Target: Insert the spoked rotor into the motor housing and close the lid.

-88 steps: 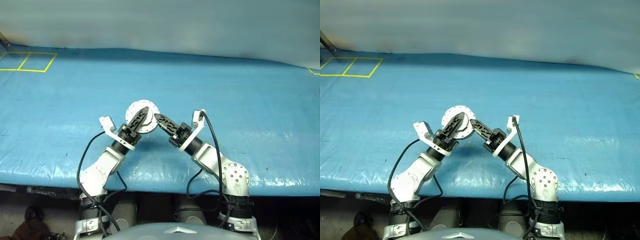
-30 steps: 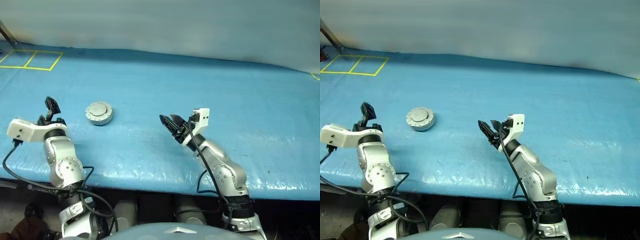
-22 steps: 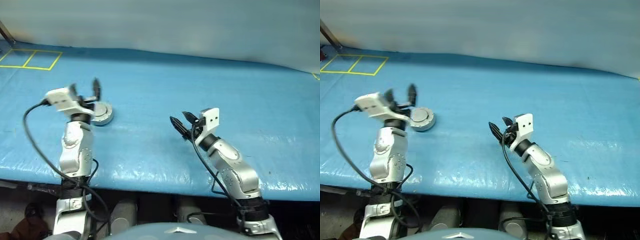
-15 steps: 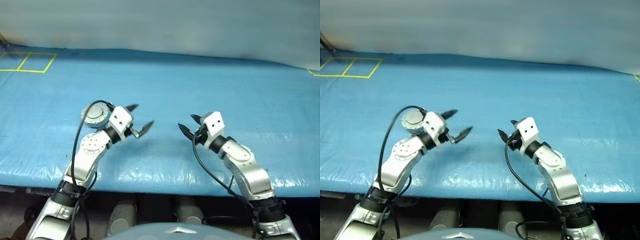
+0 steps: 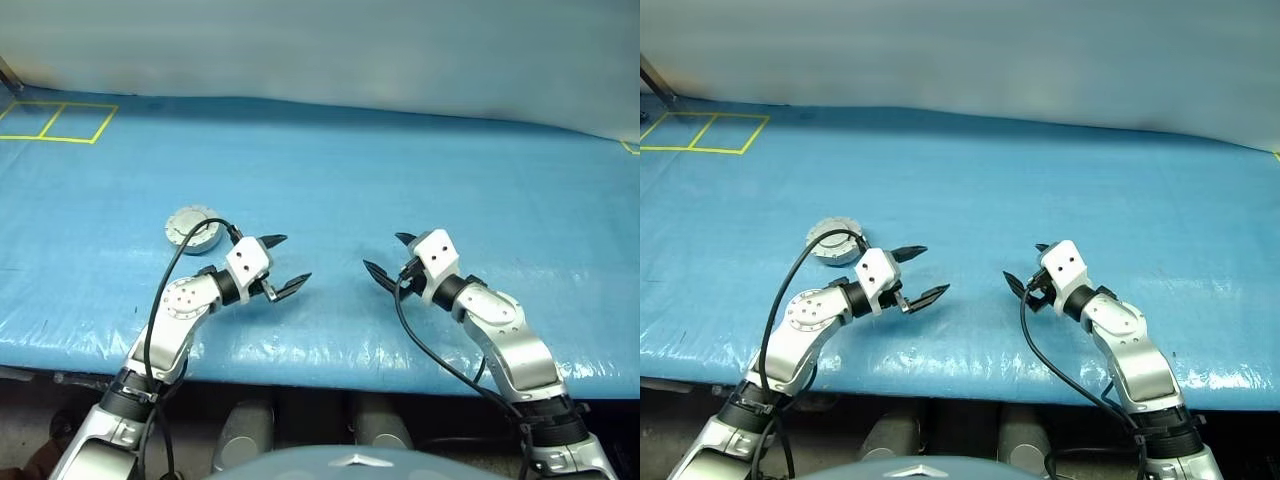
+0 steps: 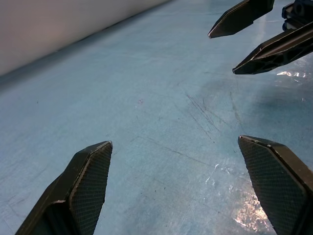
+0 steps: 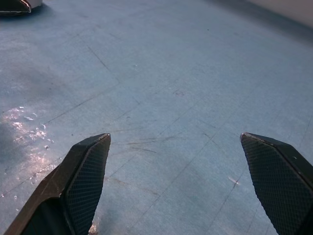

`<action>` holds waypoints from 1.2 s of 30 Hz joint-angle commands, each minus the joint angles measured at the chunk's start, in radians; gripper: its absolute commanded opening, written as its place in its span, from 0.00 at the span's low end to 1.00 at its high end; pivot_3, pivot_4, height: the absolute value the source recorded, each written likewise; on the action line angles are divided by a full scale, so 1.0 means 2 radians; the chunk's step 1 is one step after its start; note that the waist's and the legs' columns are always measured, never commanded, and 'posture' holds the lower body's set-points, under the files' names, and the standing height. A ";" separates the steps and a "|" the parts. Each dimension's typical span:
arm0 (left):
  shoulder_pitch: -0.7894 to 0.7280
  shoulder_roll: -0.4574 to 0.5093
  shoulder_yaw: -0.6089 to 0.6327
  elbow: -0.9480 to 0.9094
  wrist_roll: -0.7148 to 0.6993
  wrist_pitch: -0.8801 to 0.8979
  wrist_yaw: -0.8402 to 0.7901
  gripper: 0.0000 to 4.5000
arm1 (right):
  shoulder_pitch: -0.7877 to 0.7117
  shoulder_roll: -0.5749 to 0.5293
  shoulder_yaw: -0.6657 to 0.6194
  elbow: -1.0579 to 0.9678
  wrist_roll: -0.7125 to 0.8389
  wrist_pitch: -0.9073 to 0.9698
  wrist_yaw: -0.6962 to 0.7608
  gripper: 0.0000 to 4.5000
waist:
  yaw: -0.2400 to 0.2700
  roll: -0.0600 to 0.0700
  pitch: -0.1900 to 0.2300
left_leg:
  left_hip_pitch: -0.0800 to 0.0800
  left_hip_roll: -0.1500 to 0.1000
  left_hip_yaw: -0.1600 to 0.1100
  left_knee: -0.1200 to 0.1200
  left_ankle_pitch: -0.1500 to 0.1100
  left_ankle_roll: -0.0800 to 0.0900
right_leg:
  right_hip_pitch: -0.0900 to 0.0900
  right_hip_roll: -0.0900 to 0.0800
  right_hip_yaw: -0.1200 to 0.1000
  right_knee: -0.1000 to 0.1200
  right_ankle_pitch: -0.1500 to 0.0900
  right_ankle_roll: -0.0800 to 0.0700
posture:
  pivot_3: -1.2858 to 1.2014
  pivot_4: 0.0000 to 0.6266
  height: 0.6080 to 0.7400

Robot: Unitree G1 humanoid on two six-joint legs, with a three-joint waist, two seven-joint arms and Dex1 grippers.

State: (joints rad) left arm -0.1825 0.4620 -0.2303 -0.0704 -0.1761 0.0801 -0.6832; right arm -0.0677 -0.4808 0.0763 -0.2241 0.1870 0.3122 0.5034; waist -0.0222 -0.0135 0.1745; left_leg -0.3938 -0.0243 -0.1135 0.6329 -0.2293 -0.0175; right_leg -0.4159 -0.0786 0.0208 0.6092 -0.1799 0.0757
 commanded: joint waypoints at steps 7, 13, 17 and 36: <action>-0.010 -0.011 0.018 0.014 0.009 -0.012 -0.003 1.00 | 0.005 0.014 -0.002 -0.014 -0.018 -0.021 -0.002 1.00 | 0.001 0.000 0.000 | 0.000 0.000 0.000 0.000 0.000 0.000 | 0.000 0.000 0.000 0.000 0.000 0.000 | 0.52 0.24 1.00; -0.019 -0.012 0.024 0.013 0.013 -0.016 -0.003 1.00 | 0.001 0.015 0.001 -0.014 -0.019 -0.019 0.007 1.00 | 0.000 0.000 0.000 | 0.000 0.000 0.000 0.002 0.000 0.000 | 0.001 0.000 0.000 0.000 0.000 0.000 | 0.52 0.24 1.00; -0.011 -0.017 0.021 0.015 0.014 -0.021 -0.001 1.00 | -0.002 0.010 0.002 -0.011 -0.023 -0.021 0.015 1.00 | 0.000 0.000 0.000 | 0.000 0.000 0.000 0.002 0.000 0.000 | 0.001 0.000 0.000 0.001 0.000 0.001 | 0.52 0.24 1.00; -0.011 -0.014 0.031 0.018 0.022 -0.020 0.000 1.00 | -0.010 0.009 -0.001 -0.014 -0.015 -0.013 0.037 1.00 | 0.001 0.000 0.000 | 0.000 0.000 0.000 0.006 0.000 0.000 | 0.002 0.000 0.000 0.002 0.002 0.002 | 0.52 0.24 1.00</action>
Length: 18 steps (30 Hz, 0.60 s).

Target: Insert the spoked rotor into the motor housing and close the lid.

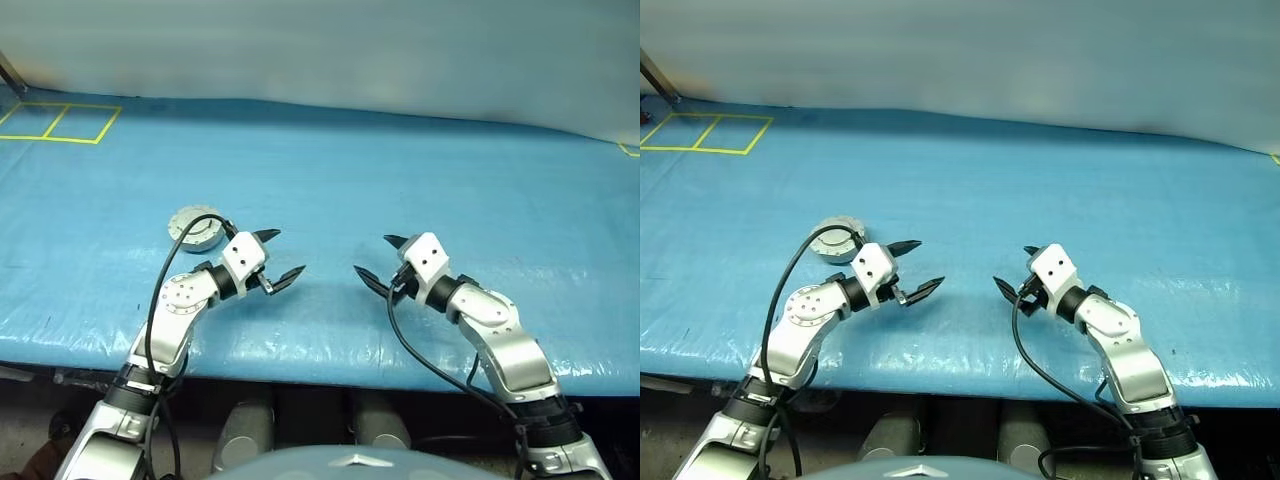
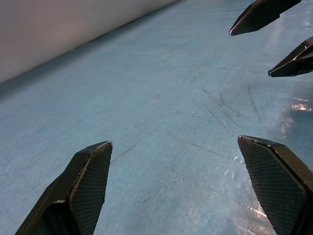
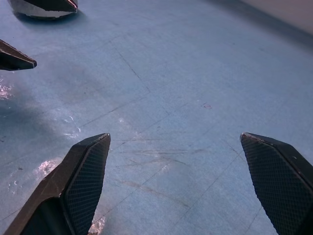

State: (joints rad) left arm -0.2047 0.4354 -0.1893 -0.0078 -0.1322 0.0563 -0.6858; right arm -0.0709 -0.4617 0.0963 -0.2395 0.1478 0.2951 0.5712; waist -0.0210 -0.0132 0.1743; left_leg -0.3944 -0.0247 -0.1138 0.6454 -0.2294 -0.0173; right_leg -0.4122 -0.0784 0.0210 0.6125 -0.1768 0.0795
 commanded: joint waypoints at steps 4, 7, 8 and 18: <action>0.000 0.000 0.013 -0.018 0.001 -0.006 0.001 1.00 | -0.015 0.004 -0.007 -0.001 0.006 -0.004 0.003 1.00 | 0.000 0.000 0.000 | 0.000 0.000 0.000 0.000 0.000 0.000 | 0.000 0.000 0.000 0.000 0.000 0.000 | 0.52 0.24 1.00; 0.004 0.000 0.012 -0.020 0.003 -0.008 0.003 1.00 | -0.017 0.003 -0.002 0.004 0.004 -0.008 0.011 1.00 | 0.000 0.000 0.000 | 0.000 0.000 0.000 0.000 0.000 0.000 | 0.000 0.000 0.000 0.000 0.000 0.000 | 0.52 0.24 1.00; 0.006 -0.001 0.012 -0.020 0.003 -0.009 0.004 1.00 | -0.017 0.002 -0.002 0.005 0.004 -0.010 0.011 1.00 | 0.000 0.000 0.000 | 0.000 0.000 0.000 0.000 0.000 0.000 | 0.000 0.000 0.000 0.000 0.000 0.000 | 0.52 0.24 1.00; 0.004 -0.007 0.006 -0.009 0.008 -0.018 0.004 1.00 | -0.013 0.000 -0.006 0.005 -0.002 -0.009 0.009 1.00 | 0.000 0.000 0.000 | 0.000 0.000 0.000 0.000 0.000 0.000 | 0.000 0.000 0.000 0.000 0.000 0.000 | 0.52 0.24 1.00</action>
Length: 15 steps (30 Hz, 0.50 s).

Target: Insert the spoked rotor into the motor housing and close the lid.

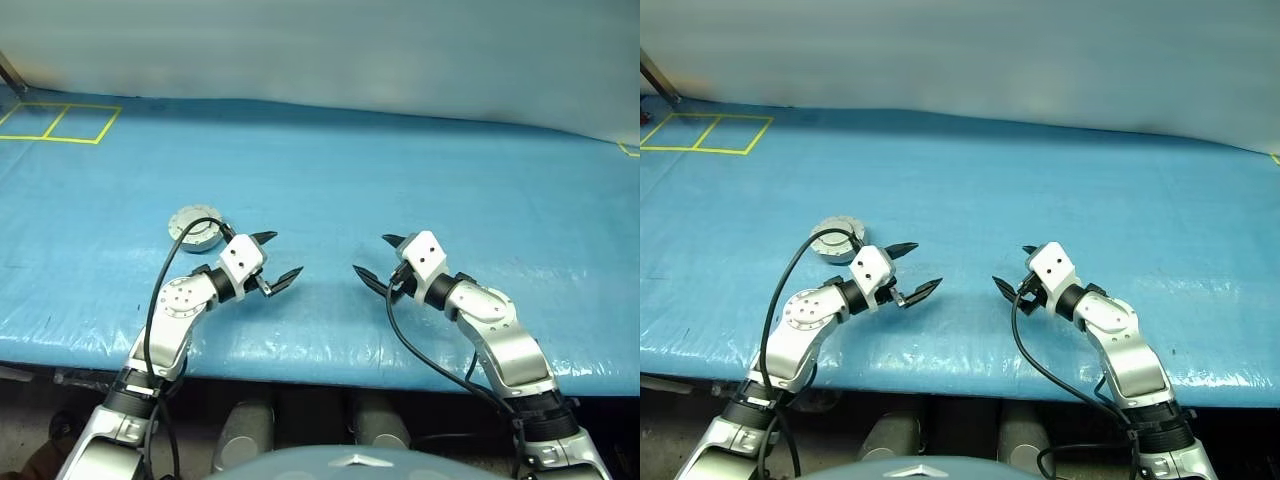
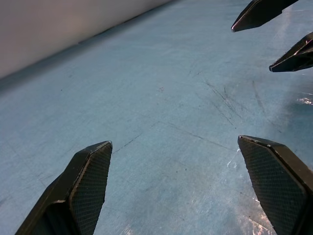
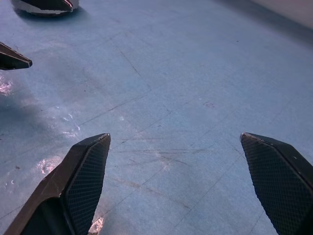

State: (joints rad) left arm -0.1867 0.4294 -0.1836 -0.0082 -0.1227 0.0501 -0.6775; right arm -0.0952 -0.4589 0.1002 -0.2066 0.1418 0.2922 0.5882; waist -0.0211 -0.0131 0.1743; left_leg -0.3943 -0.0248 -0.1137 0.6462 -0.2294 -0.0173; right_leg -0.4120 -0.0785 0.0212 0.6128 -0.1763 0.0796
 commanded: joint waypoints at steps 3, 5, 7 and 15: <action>-0.002 -0.006 0.003 -0.010 0.005 -0.015 0.000 1.00 | 0.004 0.000 -0.008 -0.012 -0.001 -0.010 -0.003 1.00 | 0.000 0.000 0.000 | 0.000 0.000 0.000 0.000 0.000 0.000 | 0.000 0.000 0.000 0.000 0.000 0.000 | 0.52 0.24 1.00; -0.001 -0.007 0.003 -0.011 0.006 -0.015 0.001 1.00 | 0.007 0.001 -0.009 -0.011 -0.001 -0.012 -0.006 1.00 | 0.000 0.000 0.000 | 0.000 0.000 0.000 0.000 0.000 0.000 | 0.000 0.000 0.000 0.000 0.000 0.000 | 0.52 0.24 1.00; 0.001 -0.008 0.003 -0.010 0.007 -0.016 0.001 1.00 | 0.008 0.003 -0.008 -0.010 -0.003 -0.013 -0.009 1.00 | 0.000 0.000 0.000 | 0.000 0.000 0.000 0.000 0.000 0.000 | 0.000 0.000 0.000 0.000 0.000 0.000 | 0.52 0.24 1.00; -0.008 -0.009 0.008 -0.004 0.008 -0.021 0.003 1.00 | 0.002 0.005 -0.005 -0.010 -0.007 -0.014 -0.009 1.00 | 0.000 0.000 0.000 | 0.000 0.000 0.000 0.000 0.000 0.000 | 0.000 0.000 0.000 0.000 0.000 0.000 | 0.52 0.24 1.00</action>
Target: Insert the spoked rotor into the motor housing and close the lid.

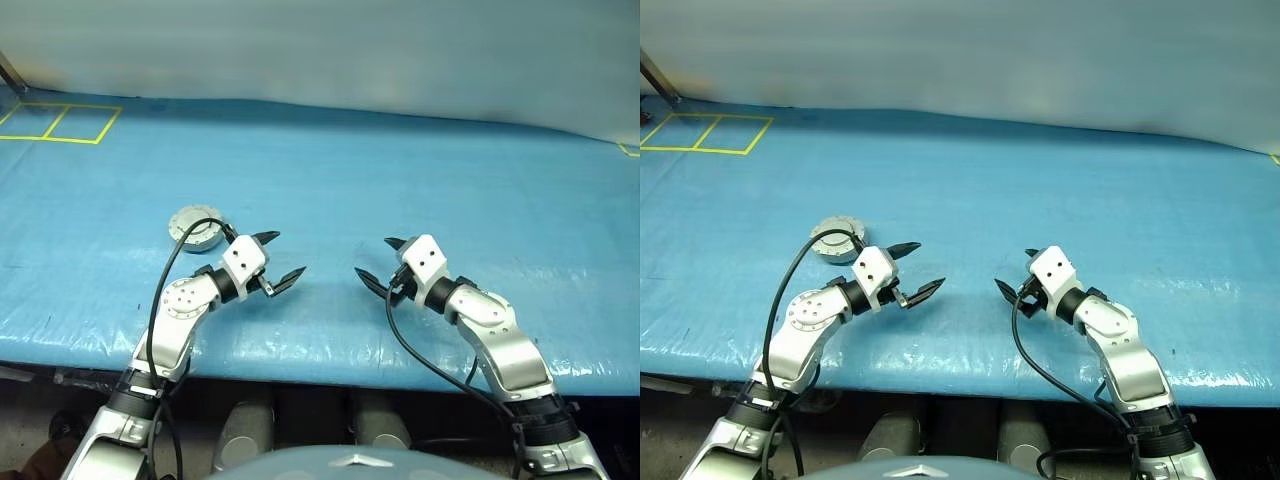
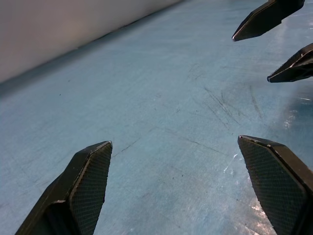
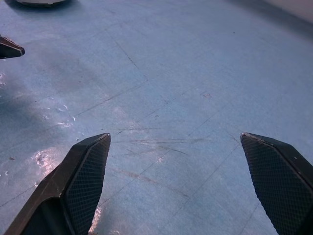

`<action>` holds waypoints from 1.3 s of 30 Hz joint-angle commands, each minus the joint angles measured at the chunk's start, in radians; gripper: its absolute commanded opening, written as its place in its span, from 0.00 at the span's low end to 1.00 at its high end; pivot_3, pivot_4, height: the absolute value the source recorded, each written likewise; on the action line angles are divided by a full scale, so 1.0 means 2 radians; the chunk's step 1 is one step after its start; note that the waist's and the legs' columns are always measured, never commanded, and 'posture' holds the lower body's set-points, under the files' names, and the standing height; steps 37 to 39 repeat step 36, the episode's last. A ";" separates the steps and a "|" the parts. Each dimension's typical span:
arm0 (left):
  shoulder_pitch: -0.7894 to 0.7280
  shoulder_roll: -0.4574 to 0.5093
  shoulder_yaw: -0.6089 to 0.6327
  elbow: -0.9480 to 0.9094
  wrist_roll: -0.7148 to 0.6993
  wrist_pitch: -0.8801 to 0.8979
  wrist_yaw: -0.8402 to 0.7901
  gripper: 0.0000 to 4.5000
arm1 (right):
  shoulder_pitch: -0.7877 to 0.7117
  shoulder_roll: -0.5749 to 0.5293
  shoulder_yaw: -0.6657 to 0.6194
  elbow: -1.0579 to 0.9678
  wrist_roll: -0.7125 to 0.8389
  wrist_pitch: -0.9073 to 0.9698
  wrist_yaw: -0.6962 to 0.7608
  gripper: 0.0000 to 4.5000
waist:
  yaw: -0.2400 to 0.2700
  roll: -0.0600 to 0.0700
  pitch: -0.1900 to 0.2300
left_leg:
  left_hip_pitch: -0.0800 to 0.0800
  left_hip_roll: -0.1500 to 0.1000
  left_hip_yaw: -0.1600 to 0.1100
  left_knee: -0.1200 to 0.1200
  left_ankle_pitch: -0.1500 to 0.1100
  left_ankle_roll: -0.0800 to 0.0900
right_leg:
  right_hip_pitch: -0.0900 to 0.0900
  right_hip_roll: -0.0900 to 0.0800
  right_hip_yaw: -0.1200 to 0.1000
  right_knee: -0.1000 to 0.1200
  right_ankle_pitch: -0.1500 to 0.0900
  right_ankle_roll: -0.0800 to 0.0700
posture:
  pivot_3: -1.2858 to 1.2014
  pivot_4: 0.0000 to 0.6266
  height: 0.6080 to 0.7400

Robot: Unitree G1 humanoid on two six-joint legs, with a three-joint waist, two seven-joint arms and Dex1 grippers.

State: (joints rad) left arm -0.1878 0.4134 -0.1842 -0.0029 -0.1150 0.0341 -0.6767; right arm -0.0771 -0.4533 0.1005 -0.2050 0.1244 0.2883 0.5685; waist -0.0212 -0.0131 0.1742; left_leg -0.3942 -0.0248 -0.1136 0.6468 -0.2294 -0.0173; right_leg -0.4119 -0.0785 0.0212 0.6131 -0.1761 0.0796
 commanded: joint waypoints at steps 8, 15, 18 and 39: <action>-0.001 -0.001 0.013 -0.009 0.003 -0.015 0.008 1.00 | -0.009 0.002 -0.008 -0.008 0.003 -0.011 0.002 1.00 | 0.000 0.000 0.000 | 0.000 0.000 0.000 0.000 0.000 0.000 | 0.000 0.000 0.000 0.000 0.000 0.000 | 0.52 0.24 1.00; 0.002 -0.002 0.014 -0.004 0.004 -0.021 0.013 1.00 | -0.006 0.003 -0.003 -0.008 0.001 -0.014 0.003 1.00 | 0.000 0.000 0.000 | 0.000 0.000 0.000 0.000 0.000 0.000 | 0.000 0.000 0.000 0.000 0.000 0.000 | 0.52 0.24 1.00; -0.002 -0.001 0.017 -0.004 0.005 -0.023 0.015 1.00 | -0.010 0.004 -0.003 -0.009 0.002 -0.013 0.003 1.00 | 0.000 0.000 0.000 | 0.000 0.000 0.000 0.000 0.000 0.000 | 0.000 0.000 0.000 0.000 0.000 0.000 | 0.52 0.24 1.00; 0.003 -0.007 0.037 -0.003 -0.001 -0.022 0.022 1.00 | -0.015 0.014 -0.006 -0.006 0.008 -0.008 0.002 1.00 | 0.000 0.000 0.000 | 0.000 0.000 0.000 0.000 0.000 0.000 | 0.000 0.000 0.000 0.000 0.000 0.000 | 0.52 0.24 1.00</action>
